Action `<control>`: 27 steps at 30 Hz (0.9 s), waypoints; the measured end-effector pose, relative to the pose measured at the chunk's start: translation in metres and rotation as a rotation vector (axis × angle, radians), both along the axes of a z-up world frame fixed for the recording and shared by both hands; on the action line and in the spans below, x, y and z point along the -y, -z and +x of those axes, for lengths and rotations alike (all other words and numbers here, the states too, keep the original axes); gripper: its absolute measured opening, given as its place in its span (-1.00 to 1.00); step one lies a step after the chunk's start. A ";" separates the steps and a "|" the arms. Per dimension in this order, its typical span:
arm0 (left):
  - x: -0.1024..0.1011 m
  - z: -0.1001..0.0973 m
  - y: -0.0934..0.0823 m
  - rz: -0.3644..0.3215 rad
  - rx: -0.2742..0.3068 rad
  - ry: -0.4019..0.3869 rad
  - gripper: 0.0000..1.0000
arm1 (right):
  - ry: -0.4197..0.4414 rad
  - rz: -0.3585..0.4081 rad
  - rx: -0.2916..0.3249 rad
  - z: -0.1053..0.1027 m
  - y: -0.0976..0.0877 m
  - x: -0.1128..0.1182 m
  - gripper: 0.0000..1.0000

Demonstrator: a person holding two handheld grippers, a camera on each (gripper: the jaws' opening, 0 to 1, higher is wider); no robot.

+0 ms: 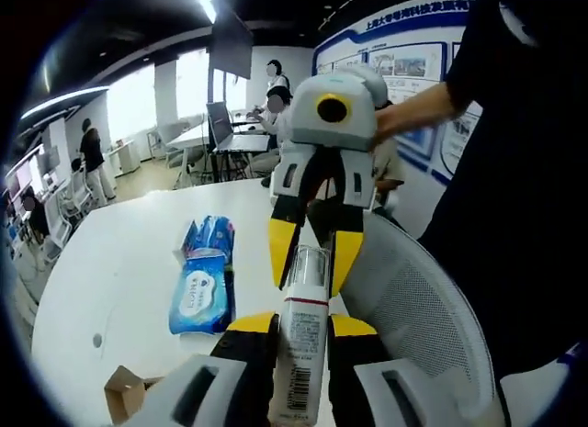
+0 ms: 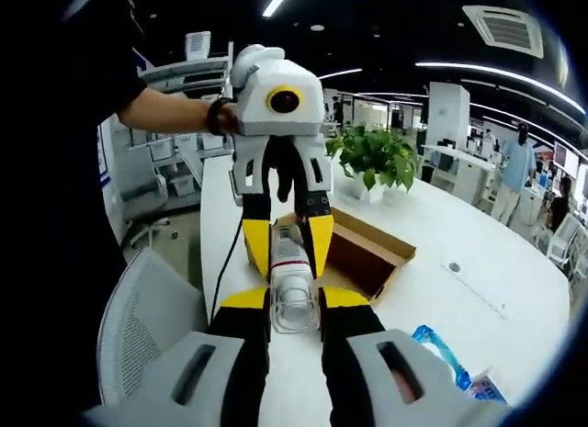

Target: Operate the shoe box by opening the lid, removing the specified soft item, and placing it in the target area until the item is outside and the box remains undamaged.

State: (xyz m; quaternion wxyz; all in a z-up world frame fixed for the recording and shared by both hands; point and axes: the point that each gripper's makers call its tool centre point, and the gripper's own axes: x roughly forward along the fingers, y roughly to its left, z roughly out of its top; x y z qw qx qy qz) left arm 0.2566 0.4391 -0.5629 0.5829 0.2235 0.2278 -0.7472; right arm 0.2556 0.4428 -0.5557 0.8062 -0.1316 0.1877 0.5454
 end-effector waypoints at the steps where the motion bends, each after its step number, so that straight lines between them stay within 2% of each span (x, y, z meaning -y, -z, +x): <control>1: 0.000 -0.001 0.001 0.001 -0.007 0.001 -0.59 | -0.002 -0.003 -0.002 0.000 0.000 0.000 -0.65; 8: 0.001 -0.004 0.005 -0.009 -0.033 -0.008 -0.57 | 0.022 0.029 -0.054 -0.002 0.003 0.002 -0.66; 17: 0.001 -0.008 0.004 -0.016 -0.033 -0.005 -0.45 | 0.033 0.031 -0.061 0.000 0.007 0.002 -0.66; 24: -0.010 0.004 0.003 -0.053 -0.048 -0.104 -0.38 | 0.053 0.008 -0.075 0.000 0.015 0.014 -0.66; 27: -0.018 0.011 0.007 -0.063 -0.040 -0.180 -0.31 | 0.070 0.000 -0.089 0.001 0.020 0.023 -0.66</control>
